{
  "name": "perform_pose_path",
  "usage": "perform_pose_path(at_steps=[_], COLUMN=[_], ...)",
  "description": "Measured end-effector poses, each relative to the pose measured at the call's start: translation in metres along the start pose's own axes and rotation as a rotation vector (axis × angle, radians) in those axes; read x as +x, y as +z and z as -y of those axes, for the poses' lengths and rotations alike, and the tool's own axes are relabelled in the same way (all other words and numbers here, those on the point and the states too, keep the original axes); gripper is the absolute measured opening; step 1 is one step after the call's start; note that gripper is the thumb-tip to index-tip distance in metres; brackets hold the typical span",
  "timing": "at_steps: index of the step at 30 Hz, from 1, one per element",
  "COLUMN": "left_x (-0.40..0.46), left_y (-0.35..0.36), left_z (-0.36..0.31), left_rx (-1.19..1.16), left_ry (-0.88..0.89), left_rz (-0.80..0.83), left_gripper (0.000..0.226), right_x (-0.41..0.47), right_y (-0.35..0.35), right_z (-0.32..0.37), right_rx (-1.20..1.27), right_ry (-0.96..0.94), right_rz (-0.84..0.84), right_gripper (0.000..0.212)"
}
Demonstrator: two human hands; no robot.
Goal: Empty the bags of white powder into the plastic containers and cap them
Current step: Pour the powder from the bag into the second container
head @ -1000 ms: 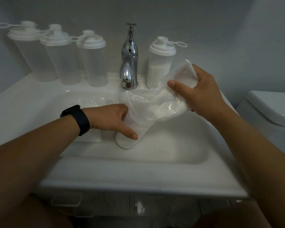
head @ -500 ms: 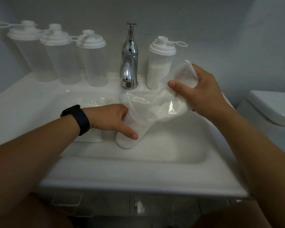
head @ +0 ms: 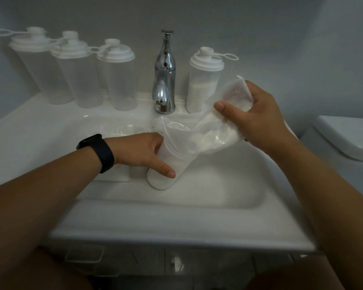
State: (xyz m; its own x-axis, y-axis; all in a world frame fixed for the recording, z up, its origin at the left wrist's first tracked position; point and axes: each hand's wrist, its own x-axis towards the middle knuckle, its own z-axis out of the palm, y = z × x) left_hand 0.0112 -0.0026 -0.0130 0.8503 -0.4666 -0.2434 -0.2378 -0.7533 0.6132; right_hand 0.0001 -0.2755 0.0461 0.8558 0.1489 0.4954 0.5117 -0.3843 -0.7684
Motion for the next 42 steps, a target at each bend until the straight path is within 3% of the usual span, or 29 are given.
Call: perform_pose_path(at_steps=[11, 16, 20, 24, 27, 31, 34, 39, 42], left_x=[-0.0018, 0.0009, 0.0025, 0.0043, 0.0049, 0.0019, 0.0044, 0.0034, 0.0042], left_y=[0.0, 0.001, 0.0005, 0.0007, 0.0008, 0.0008, 0.0005, 0.0008, 0.0001], left_z=[-0.0042, -0.0004, -0.0019, -0.0007, 0.0, -0.0025, -0.0025, -0.0006, -0.0008], left_rx=[-0.005, -0.013, -0.02, -0.007, 0.001, -0.016, -0.028, -0.035, -0.027], left_ry=[0.002, -0.017, -0.032, -0.025, -0.048, -0.021, -0.012, -0.018, -0.017], left_rz=[0.009, 0.004, 0.024, -0.008, 0.001, 0.015, 0.034, 0.015, 0.027], left_gripper=[0.089, 0.097, 0.043, 0.068, 0.045, 0.056, 0.031, 0.048, 0.038], right_x=[0.0005, 0.0008, 0.0, 0.0004, 0.0007, 0.001, 0.0006, 0.0011, 0.0005], right_y=[-0.0014, -0.0014, 0.0001, -0.0006, -0.0002, -0.0007, 0.0004, 0.0003, 0.0008], right_z=[0.0002, 0.0002, -0.0017, 0.0, 0.0004, 0.0004, -0.002, -0.0012, -0.0015], right_rx=[-0.01, -0.012, -0.026, -0.018, -0.012, -0.028, -0.049, -0.051, -0.048], right_ry=[0.002, -0.004, 0.01, -0.003, 0.004, -0.001, 0.002, -0.003, 0.003], right_rz=[-0.001, -0.014, 0.016, 0.005, 0.008, 0.0, 0.009, 0.002, 0.008], right_gripper=[0.022, 0.024, 0.023, 0.021, 0.021, 0.022, 0.025, 0.027, 0.027])
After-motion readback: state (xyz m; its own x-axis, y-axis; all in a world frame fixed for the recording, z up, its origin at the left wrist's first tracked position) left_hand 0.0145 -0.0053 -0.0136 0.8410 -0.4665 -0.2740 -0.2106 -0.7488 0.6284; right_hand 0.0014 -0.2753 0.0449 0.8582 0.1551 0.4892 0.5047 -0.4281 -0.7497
